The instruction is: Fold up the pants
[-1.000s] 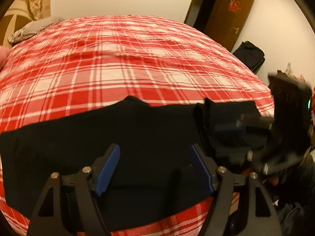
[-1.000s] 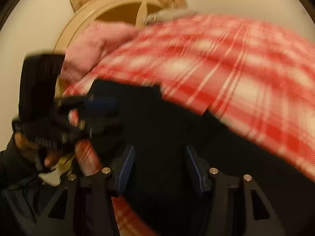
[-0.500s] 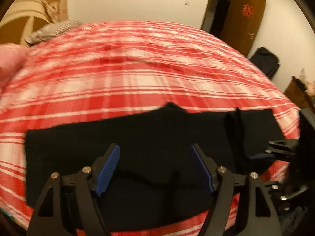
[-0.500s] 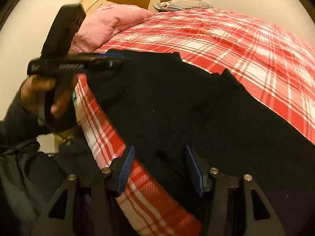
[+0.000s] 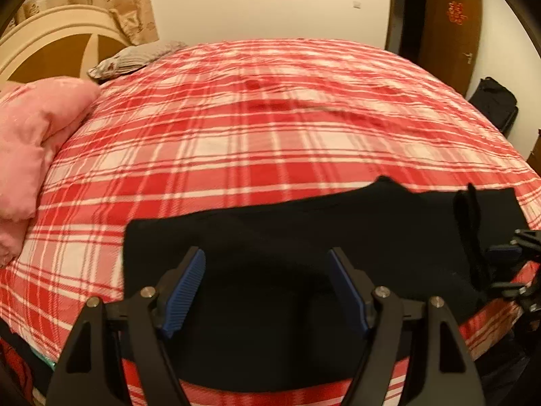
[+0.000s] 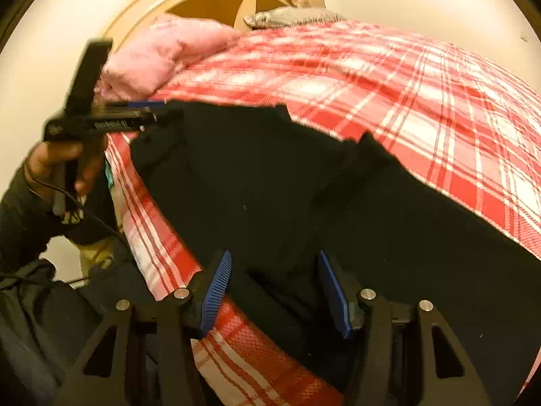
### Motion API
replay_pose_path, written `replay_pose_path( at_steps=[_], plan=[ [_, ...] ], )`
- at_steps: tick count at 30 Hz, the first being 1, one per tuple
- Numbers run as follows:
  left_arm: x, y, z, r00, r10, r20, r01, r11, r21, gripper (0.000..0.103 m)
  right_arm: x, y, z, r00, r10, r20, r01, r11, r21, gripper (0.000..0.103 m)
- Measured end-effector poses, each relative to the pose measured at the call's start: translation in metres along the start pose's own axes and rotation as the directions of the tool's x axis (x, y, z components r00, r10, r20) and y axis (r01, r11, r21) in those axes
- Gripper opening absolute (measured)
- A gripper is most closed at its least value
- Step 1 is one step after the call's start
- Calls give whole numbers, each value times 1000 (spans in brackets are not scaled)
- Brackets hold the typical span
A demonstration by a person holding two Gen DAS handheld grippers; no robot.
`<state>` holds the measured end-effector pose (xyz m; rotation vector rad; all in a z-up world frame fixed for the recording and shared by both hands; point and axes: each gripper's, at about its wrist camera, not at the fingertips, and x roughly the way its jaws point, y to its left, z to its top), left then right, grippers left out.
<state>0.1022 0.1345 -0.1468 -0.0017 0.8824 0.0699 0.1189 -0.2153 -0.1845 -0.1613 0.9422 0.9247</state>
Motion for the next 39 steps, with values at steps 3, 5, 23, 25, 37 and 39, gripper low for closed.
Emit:
replay_pose_path(
  at_steps=[3,5,23,25,37,39],
  plan=[
    [0,11,-4,1000,30,-5,-30,1000,1,77,-7,-3,3,999,8,34,-8,1000,12,56],
    [-2,21,-6,997,71,8,-71,997,8,77,-10,-2,4,999,-5,43,5,1000,9,56],
    [22,99,-45,998,-51,28,57,959,-278,78,-18,14,1,995,2,102,0,1000,-20,56],
    [24,93,-44,999,-41,23,46,965,-257,78,-19,13,0,994,2,107,0,1000,-14,56],
    [28,98,-40,995,-96,35,101,954,-281,60,-20,14,-2,992,10,128,-11,1000,8,56],
    [30,102,-39,993,-111,49,120,947,-298,61,-21,14,-3,991,8,132,-9,1000,9,56]
  ],
)
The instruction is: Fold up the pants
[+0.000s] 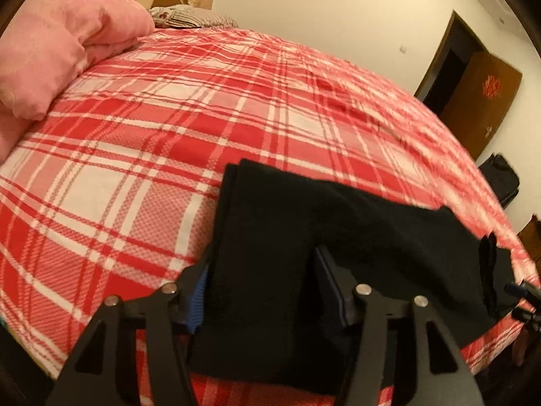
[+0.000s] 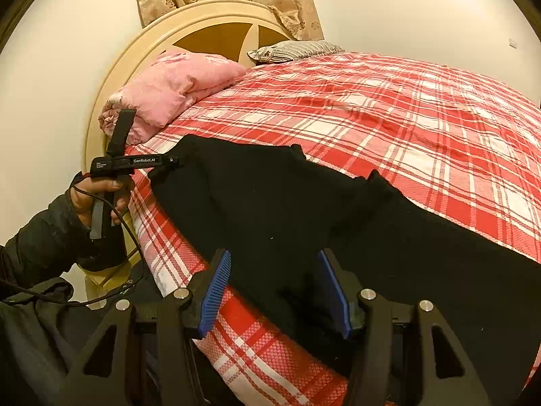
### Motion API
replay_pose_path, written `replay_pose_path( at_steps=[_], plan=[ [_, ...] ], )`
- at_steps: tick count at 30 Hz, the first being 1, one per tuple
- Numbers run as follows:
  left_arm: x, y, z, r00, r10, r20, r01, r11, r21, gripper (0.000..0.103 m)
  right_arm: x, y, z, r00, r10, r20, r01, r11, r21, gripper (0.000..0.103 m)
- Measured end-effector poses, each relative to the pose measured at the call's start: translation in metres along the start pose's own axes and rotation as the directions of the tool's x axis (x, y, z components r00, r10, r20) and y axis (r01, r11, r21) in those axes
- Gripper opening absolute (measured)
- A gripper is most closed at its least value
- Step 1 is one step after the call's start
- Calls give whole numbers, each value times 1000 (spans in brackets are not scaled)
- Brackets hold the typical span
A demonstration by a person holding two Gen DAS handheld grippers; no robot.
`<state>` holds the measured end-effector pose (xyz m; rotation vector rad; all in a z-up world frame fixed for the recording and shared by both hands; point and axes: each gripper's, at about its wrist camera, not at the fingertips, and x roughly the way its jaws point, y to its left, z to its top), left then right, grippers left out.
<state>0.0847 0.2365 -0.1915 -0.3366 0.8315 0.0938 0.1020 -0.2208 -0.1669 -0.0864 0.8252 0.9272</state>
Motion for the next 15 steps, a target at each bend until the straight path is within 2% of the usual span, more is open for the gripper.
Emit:
replay_pose_path(
  at_steps=[2,4,5,6,8,11,15],
  plan=[
    [1,-5,1,1000,13,-8,-13,999,37,58,-4,1,0,1000,-2,10,2,1000,-4,56],
    [-1,-4,2,1000,-1,-17,2,999,40,40,-9,1,0,1000,-2,24,2,1000,-4,56],
    [-5,-2,4,998,-55,-31,56,998,25,20,-12,0,0,999,-1,34,1,1000,-1,56],
    [-7,-1,5,995,-94,-40,94,996,6,20,-15,-1,1,999,-2,42,2,1000,2,56],
    [-15,-4,6,994,-104,-31,104,995,7,20,-19,-4,2,998,-6,55,5,1000,9,56],
    [-34,-15,9,986,-166,5,166,986,2,20,-25,-11,5,997,-24,75,22,999,29,56],
    [-58,-45,20,974,-223,27,222,975,21,20,-37,-26,7,993,-67,94,61,996,65,56]
  ],
)
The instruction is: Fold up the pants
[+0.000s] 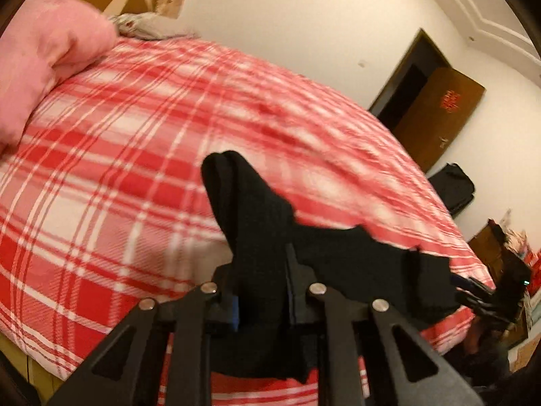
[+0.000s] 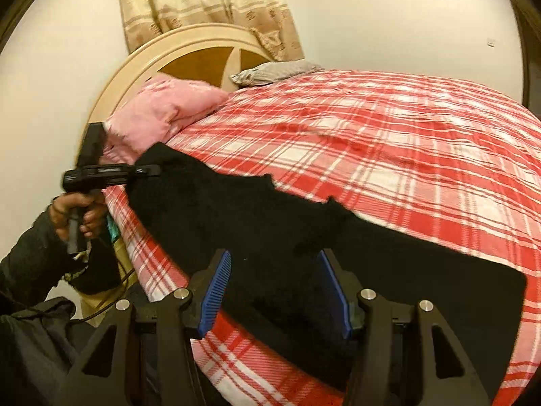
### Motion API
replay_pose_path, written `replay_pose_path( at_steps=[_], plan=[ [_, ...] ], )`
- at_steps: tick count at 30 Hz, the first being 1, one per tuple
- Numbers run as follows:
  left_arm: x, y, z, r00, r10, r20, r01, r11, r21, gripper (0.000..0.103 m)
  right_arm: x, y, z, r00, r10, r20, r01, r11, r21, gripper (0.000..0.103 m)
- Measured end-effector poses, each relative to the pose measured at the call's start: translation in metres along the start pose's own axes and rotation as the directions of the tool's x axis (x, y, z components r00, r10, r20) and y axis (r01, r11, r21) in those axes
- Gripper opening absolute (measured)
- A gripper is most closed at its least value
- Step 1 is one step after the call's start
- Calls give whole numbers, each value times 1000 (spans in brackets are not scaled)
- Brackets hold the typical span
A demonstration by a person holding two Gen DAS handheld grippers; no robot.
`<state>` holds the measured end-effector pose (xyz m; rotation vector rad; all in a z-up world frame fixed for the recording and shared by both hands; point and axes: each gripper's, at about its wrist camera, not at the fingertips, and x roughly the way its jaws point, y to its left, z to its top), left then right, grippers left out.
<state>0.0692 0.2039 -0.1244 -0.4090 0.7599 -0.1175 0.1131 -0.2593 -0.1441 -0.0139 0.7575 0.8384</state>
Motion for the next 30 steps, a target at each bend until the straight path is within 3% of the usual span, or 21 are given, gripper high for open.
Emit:
replay_pose_path(
  at_steps=[8,17,24,28,30],
  plan=[
    [-13,-93,25,983,-184,13,182,978,103,20,-48,-36,2,993,-108,51,106,994,38,56],
    [3,-210,31,937,-337,-91,349,898,269,20,-114,-94,-19,961,-255,107,237,959,153,56],
    [59,-270,22,917,-327,-227,389,859,333,20,-145,-141,-41,937,-325,129,270,907,324,58],
    [94,-302,1,918,-267,-294,368,849,379,20,-150,-165,-51,921,-370,121,289,858,424,58],
    [116,-315,-9,918,-227,-326,350,850,393,20,-149,-173,-56,924,-367,113,279,843,459,58]
  ],
)
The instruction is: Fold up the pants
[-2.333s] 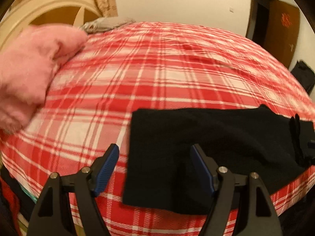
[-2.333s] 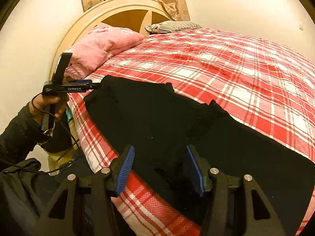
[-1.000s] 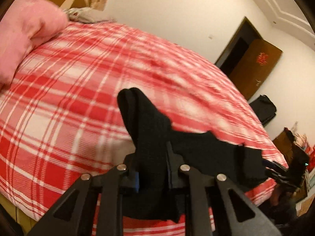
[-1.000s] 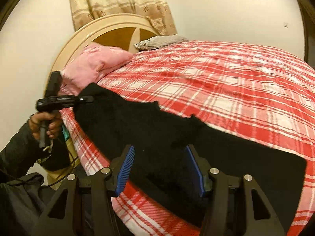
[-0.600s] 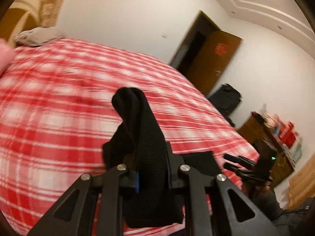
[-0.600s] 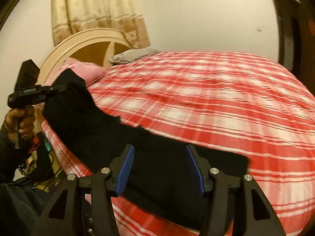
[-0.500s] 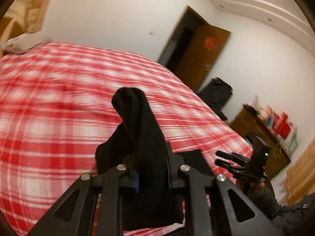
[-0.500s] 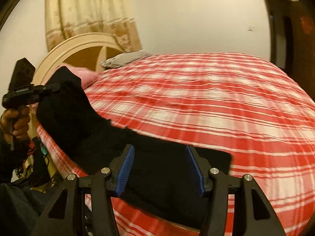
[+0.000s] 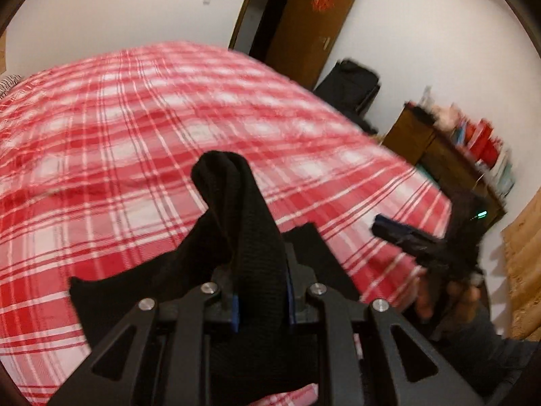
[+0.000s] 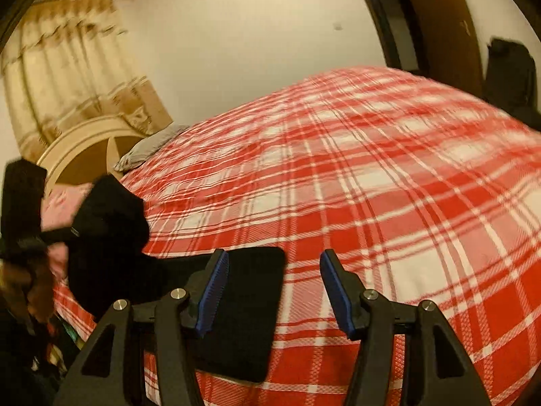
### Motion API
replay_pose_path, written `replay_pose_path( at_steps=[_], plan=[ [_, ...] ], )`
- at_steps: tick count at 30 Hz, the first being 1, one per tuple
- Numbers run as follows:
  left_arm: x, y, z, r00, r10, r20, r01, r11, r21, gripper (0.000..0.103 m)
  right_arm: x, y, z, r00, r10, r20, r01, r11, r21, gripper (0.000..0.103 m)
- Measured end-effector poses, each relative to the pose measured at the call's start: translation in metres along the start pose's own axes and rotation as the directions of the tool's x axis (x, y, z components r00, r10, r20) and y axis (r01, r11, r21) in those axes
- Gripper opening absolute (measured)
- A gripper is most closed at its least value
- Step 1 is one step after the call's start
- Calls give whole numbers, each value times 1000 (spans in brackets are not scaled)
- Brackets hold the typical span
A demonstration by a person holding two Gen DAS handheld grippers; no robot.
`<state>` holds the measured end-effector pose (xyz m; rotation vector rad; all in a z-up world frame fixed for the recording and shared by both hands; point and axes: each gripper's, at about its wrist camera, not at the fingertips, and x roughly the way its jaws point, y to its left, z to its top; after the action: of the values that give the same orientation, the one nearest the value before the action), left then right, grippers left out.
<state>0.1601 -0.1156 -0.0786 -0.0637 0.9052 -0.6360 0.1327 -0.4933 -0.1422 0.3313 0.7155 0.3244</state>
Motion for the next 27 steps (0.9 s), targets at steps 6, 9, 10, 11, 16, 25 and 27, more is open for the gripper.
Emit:
replay_pose_path(
  at_steps=[6,9,10,11,16,25,27],
  plan=[
    [60,-13,-3,995,2,-101,-2,1000,4,21,8,-9,-4,1000,-9,-14,9,999,43,59],
    [74,-28,-4,991,-2,-133,6,1000,29,26,10,-9,-7,1000,-7,-19,8,999,39,59],
    [73,-34,-5,990,-5,-138,11,999,41,28,12,-9,-8,1000,-6,-20,7,999,39,59],
    [71,-40,-6,991,-14,-136,22,998,60,29,13,-10,-9,1000,-8,-22,9,999,41,59],
    [37,-52,-6,998,-32,-54,38,994,105,53,17,-17,-12,999,-19,-30,21,997,74,59],
    [2,-11,-23,983,164,79,-171,982,86,77,11,33,-10,993,104,-64,-105,994,-19,59],
    [6,0,-29,978,200,65,-204,976,73,77,21,55,-13,988,100,-115,-110,991,-82,59]
  ],
)
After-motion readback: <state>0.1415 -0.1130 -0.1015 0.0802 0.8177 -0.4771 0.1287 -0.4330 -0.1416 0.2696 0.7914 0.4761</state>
